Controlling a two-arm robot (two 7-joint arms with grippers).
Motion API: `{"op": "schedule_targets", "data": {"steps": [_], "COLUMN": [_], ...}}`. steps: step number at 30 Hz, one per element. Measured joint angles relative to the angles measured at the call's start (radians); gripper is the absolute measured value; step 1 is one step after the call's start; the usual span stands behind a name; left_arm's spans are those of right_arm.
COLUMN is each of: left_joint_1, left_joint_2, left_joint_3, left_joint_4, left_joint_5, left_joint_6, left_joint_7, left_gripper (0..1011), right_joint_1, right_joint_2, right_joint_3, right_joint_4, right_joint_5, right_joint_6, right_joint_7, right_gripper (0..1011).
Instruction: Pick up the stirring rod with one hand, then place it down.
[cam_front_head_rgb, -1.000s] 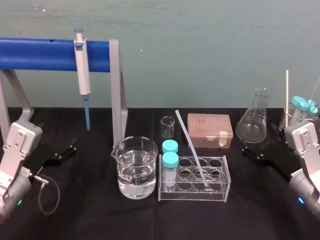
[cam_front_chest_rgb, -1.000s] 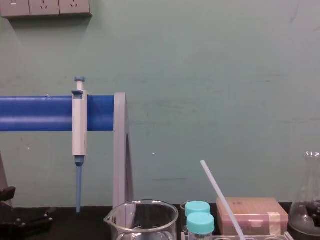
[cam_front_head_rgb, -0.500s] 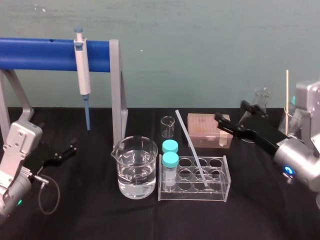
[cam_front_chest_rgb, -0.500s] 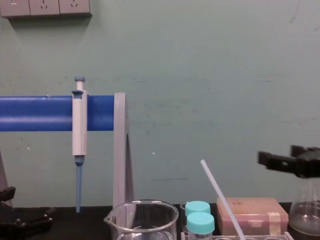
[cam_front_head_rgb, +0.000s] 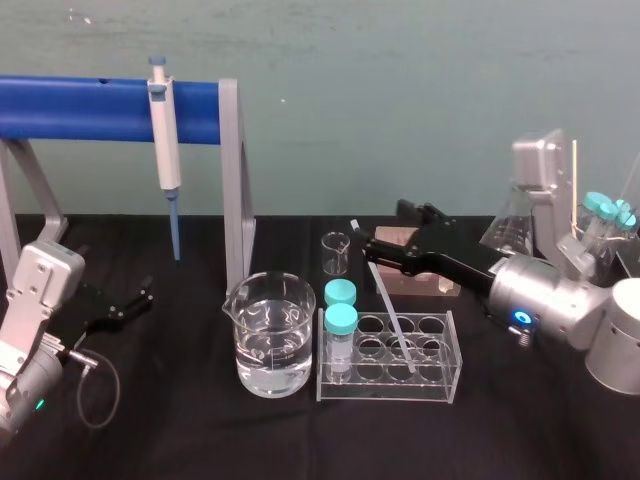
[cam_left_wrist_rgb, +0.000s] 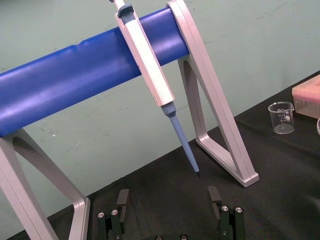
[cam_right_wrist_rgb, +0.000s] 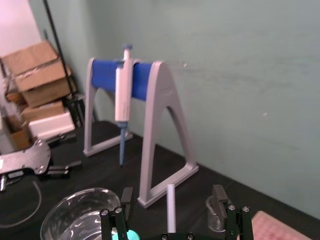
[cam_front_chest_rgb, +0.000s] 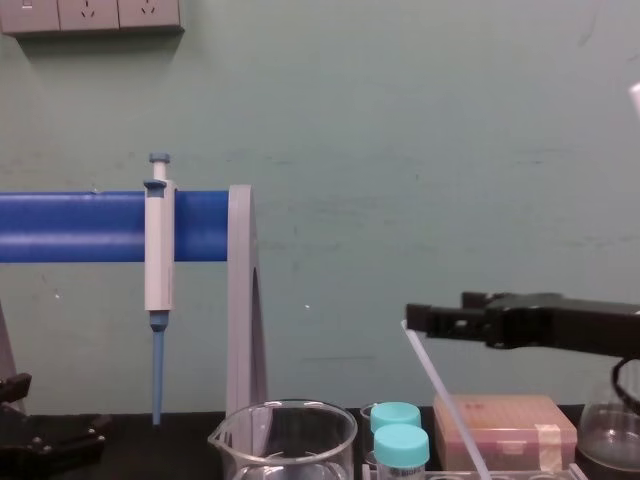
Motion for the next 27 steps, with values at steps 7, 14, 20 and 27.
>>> {"op": "schedule_targets", "data": {"steps": [7, 14, 20, 27], "left_joint_1": [0.000, 0.000, 0.000, 0.000], "left_joint_2": [0.000, 0.000, 0.000, 0.000], "left_joint_3": [0.000, 0.000, 0.000, 0.000], "left_joint_4": [0.000, 0.000, 0.000, 0.000], "left_joint_5": [0.000, 0.000, 0.000, 0.000], "left_joint_6": [0.000, 0.000, 0.000, 0.000], "left_joint_7": [0.000, 0.000, 0.000, 0.000], "left_gripper": [1000, 1000, 1000, 1000], "right_joint_1": [0.060, 0.086, 0.096, 0.102], "right_joint_2": [-0.033, -0.055, -0.068, -0.076], "right_joint_3": [-0.045, -0.063, -0.067, -0.065], "right_joint_4": [0.076, 0.125, 0.155, 0.169], "right_joint_5": [-0.027, -0.045, -0.054, -0.062], "right_joint_6": [0.043, 0.078, 0.099, 0.099], "right_joint_7": [0.017, 0.011, 0.002, 0.001], "right_gripper": [1003, 1003, 1003, 1003]}}
